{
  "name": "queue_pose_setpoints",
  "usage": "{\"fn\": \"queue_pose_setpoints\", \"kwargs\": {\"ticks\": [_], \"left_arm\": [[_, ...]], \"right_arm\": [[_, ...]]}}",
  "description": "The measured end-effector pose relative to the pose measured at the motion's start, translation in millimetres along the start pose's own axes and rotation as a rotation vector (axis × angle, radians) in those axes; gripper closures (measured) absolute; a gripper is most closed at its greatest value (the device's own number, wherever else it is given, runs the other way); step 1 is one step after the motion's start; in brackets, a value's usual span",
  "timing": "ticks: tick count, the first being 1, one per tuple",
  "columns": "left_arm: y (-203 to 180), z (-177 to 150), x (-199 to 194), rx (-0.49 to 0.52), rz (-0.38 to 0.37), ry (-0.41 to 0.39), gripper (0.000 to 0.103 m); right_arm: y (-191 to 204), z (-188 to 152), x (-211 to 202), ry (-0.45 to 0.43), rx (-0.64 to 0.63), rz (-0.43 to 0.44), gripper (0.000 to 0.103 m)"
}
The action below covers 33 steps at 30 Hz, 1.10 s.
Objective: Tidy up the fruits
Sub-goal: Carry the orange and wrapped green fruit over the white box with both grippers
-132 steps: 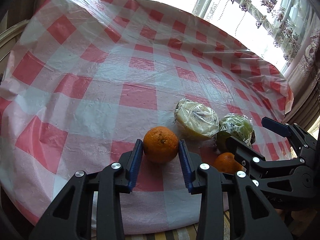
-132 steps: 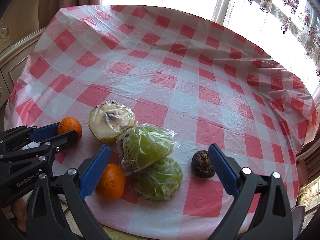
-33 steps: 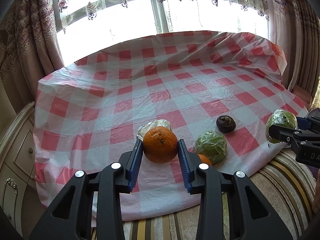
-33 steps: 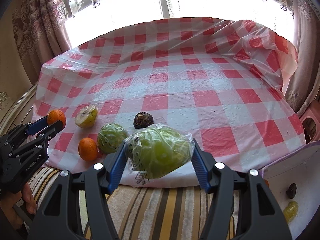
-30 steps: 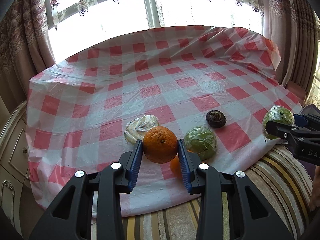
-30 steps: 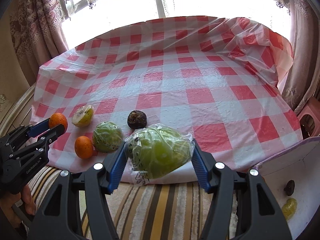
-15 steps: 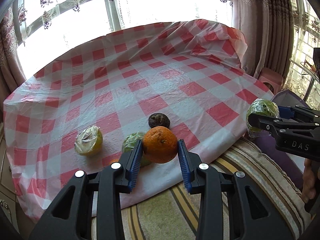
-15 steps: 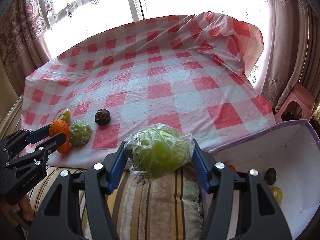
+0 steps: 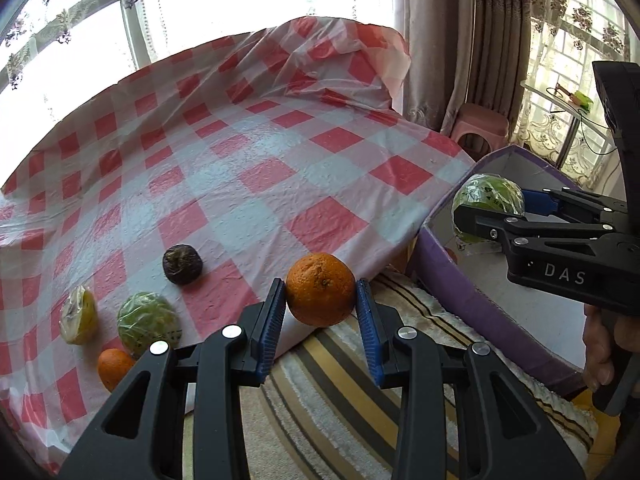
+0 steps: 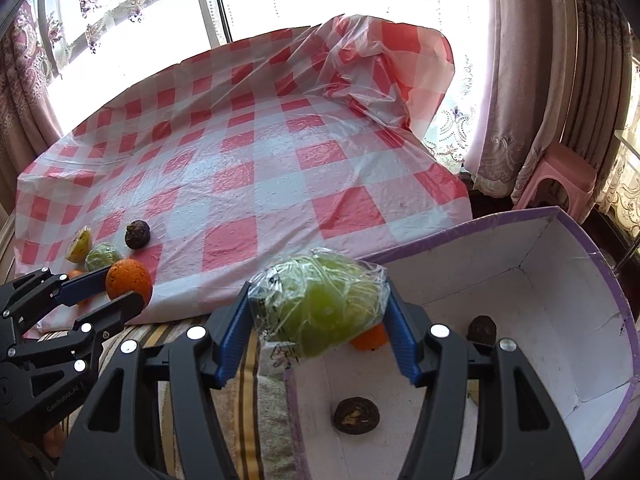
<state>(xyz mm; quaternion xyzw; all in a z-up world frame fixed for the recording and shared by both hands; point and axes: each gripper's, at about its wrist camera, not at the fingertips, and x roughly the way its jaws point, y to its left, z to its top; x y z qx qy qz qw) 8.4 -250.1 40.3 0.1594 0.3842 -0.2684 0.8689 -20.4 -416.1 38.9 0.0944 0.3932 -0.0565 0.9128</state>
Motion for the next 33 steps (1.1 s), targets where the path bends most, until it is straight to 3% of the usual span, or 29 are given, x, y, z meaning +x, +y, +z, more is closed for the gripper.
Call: {"fn": "queue_pose_setpoints", "kwargs": {"ticks": [4,12,17,27,33], "left_arm": [[-17.3,7.5,15.1,0.002,-0.114,0.057,0.069],[-58.5,16.9,39.8,0.07,-0.193,0.115,0.069],[-73.2,23.0,46.4,0.113,-0.169,0.111,0.069],[-99.0,32.4,36.3,0.215,-0.104,0.021,0.069],[-127.5,36.6,47.3,0.272,-0.201,0.042,0.069]], "right_arm": [[-17.3,-1.0,1.1,0.01,0.009,-0.05,0.042],[-54.3,-10.5,7.3,0.057,0.029,-0.156,0.042],[-72.6,-13.6,12.6,0.088,0.032,-0.221,0.042],[-92.9,-17.9,18.8,0.113,0.042,-0.27,0.042],[-95.7,-20.1,27.6,0.151,0.033,-0.301,0.042]]}}
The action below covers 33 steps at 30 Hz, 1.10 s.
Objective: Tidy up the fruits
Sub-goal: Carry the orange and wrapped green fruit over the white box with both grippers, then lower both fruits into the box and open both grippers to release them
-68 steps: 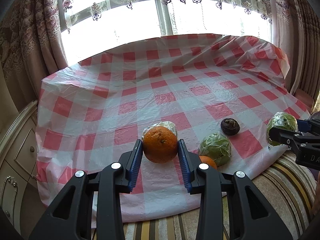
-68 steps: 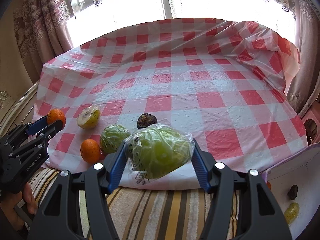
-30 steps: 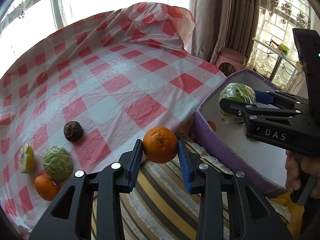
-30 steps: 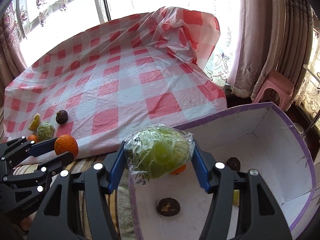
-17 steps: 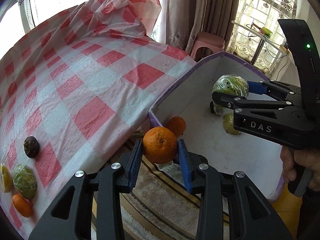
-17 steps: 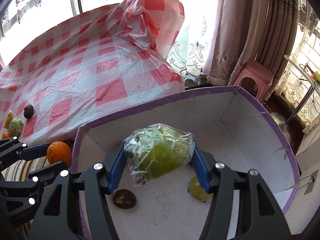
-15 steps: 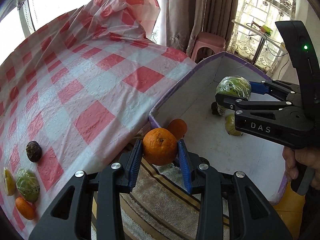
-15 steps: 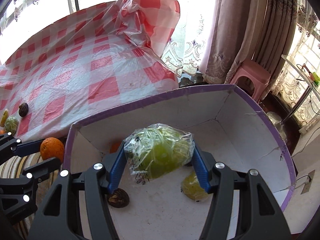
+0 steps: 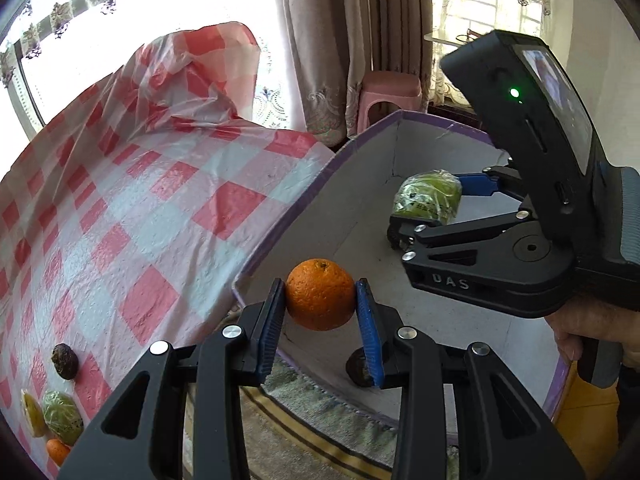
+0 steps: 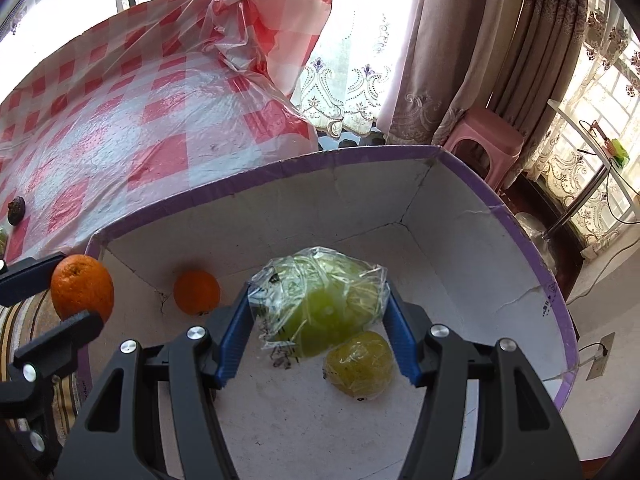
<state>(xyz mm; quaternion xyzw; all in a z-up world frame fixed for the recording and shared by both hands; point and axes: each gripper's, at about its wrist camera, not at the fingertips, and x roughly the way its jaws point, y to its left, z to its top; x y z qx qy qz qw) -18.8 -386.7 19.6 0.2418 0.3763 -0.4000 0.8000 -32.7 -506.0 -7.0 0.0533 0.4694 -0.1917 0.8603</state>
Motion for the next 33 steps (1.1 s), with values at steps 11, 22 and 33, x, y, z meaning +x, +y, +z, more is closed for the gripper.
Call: {"fn": "queue_pose_setpoints", "kwargs": {"ticks": [11,22,33], "left_arm": [[-7.0,3.4,58.5,-0.009,-0.168,0.192,0.069],[-33.1,-3.3,82.9,0.162,-0.058,0.257,0.069],[-28.1,-3.1,87.8,0.167,-0.054,0.265,0.067]], "right_arm": [[7.0,1.8,31.2,0.117,-0.069,-0.028,0.042],[10.3,0.3,54.1,0.215,-0.139,-0.068,0.042],[8.7,-0.9,60.7,0.243,-0.14,-0.068,0.041]]}}
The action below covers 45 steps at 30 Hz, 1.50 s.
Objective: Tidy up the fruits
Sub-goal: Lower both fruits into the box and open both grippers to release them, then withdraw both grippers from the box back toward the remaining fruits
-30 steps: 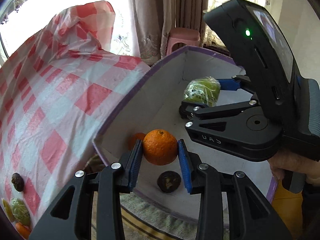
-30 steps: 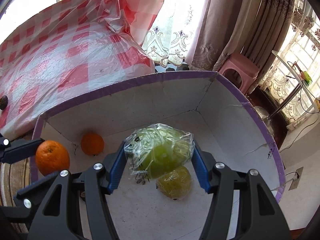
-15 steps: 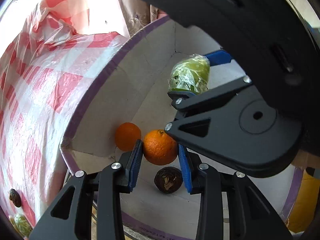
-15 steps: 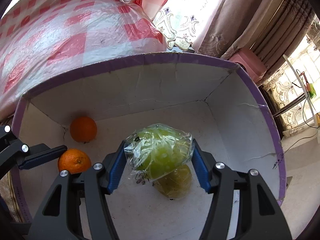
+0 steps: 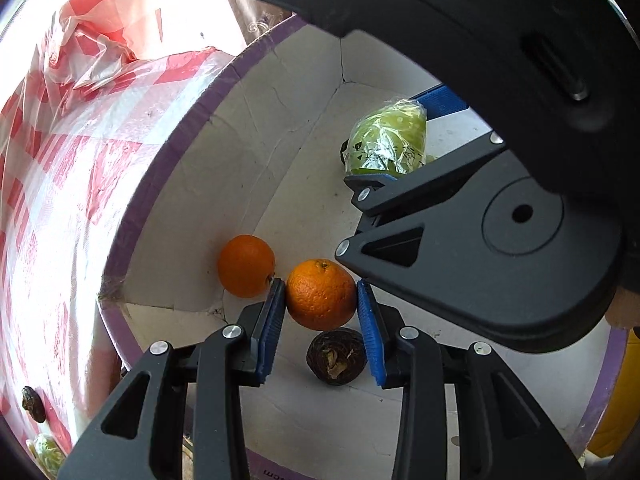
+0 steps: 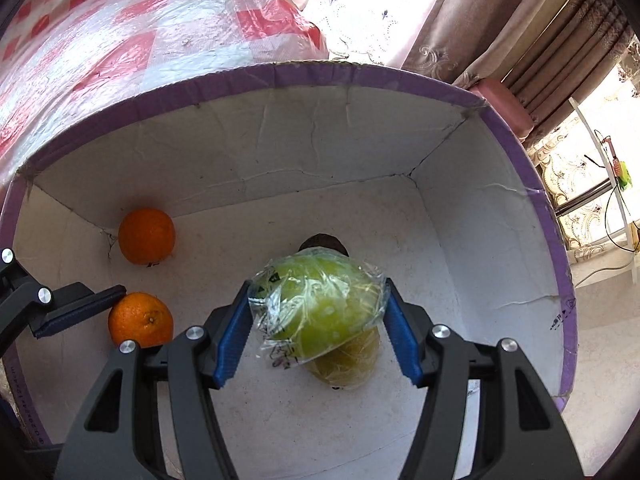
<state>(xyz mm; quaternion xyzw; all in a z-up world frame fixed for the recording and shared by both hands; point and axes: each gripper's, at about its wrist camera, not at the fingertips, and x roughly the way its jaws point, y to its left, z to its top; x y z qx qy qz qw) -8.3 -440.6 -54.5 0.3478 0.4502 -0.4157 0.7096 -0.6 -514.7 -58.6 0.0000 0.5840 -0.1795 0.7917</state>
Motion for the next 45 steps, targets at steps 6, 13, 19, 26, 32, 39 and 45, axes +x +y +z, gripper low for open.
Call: {"fn": "queue_pose_setpoints", "kwargs": {"ticks": [6,13,19,26,32,39,45], "left_arm": [[0.0,0.0,0.1,0.001,0.0,0.0,0.066],[-6.8,-1.8,0.0,-0.002,-0.005,-0.007,0.061],[-10.7,-3.2,-5.9,0.003,0.013,-0.028,0.051],[-14.7,-8.1,-26.7,0.005,0.078,-0.104,0.025],[-6.6,-13.8,-42.5,-0.036,0.115,-0.157,0.019],[16.5,-32.0,-74.2,-0.137,0.139,-0.239,0.015],[49.6,-57.2,-102.0,-0.265,0.13,-0.318,0.015]], "right_arm": [[-1.9,1.1,3.2,0.005,0.0,0.001,0.04],[-0.1,0.3,0.1,-0.01,-0.003,-0.006,0.027],[0.8,-1.0,-5.0,-0.024,0.0,-0.002,0.027],[1.8,-1.4,-16.4,-0.06,0.009,-0.019,0.022],[-7.3,-2.9,-31.3,-0.13,0.053,-0.03,0.017],[-22.1,-5.7,-66.8,-0.272,0.155,-0.01,0.012],[-25.7,-1.8,-99.6,-0.382,0.239,0.053,0.011]]}}
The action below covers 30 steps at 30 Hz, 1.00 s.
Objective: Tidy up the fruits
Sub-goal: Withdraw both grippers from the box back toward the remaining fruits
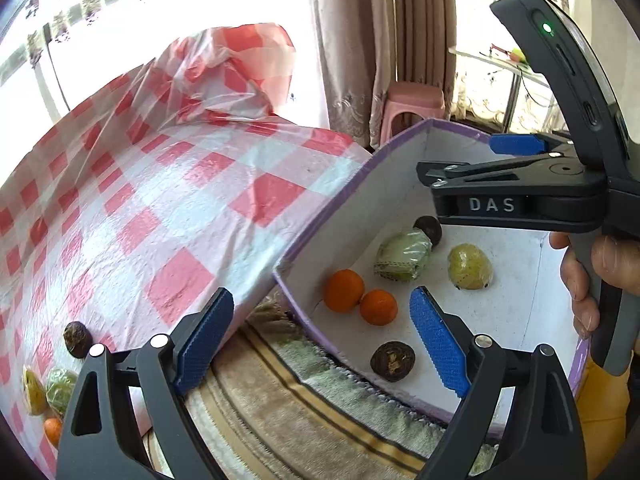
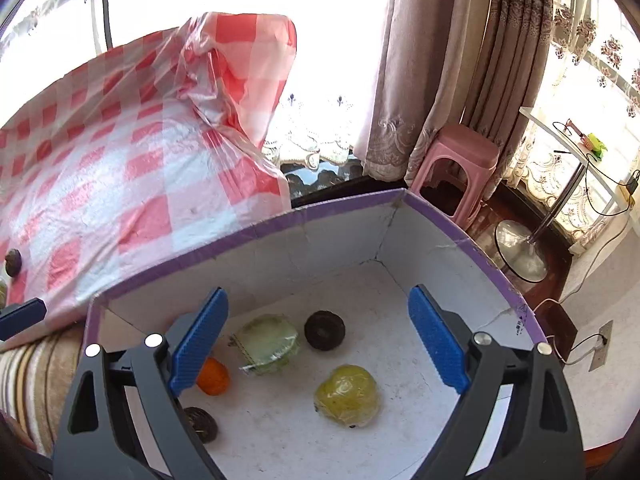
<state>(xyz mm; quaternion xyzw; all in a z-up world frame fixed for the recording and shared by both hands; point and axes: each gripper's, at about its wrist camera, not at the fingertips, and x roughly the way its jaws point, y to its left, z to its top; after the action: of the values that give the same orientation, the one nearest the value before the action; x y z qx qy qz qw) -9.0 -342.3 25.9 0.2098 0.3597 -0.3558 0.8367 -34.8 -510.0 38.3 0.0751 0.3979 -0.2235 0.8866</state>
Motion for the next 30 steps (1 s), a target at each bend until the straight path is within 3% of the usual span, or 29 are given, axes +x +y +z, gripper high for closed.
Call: {"fn": "queue_pose_setpoints", "kwargs": {"ticks": [11,21,26,30], "left_arm": [[97.3,-41.4,-57.6,-0.255,0.073,-0.082,0.015],[189.8,-107.2,-106.6,-0.516,0.126,-0.117,0.019],[221.8,-133.5,-111.6,-0.609,0.109,-0.095,0.037],[234.7,-143.6,-106.0,-0.657,0.065,-0.073,0.041]], "right_arm": [[70.7,-5.9,-23.3,-0.044,-0.043,0.163,0.011],[157.1,-22.6,-36.0,-0.026,-0.137,0.335,0.011],[199.2,-30.9,-43.8,-0.01,-0.201,0.391,0.011],[224.2,-35.6,-48.4,-0.007,-0.241,0.42,0.011]]}}
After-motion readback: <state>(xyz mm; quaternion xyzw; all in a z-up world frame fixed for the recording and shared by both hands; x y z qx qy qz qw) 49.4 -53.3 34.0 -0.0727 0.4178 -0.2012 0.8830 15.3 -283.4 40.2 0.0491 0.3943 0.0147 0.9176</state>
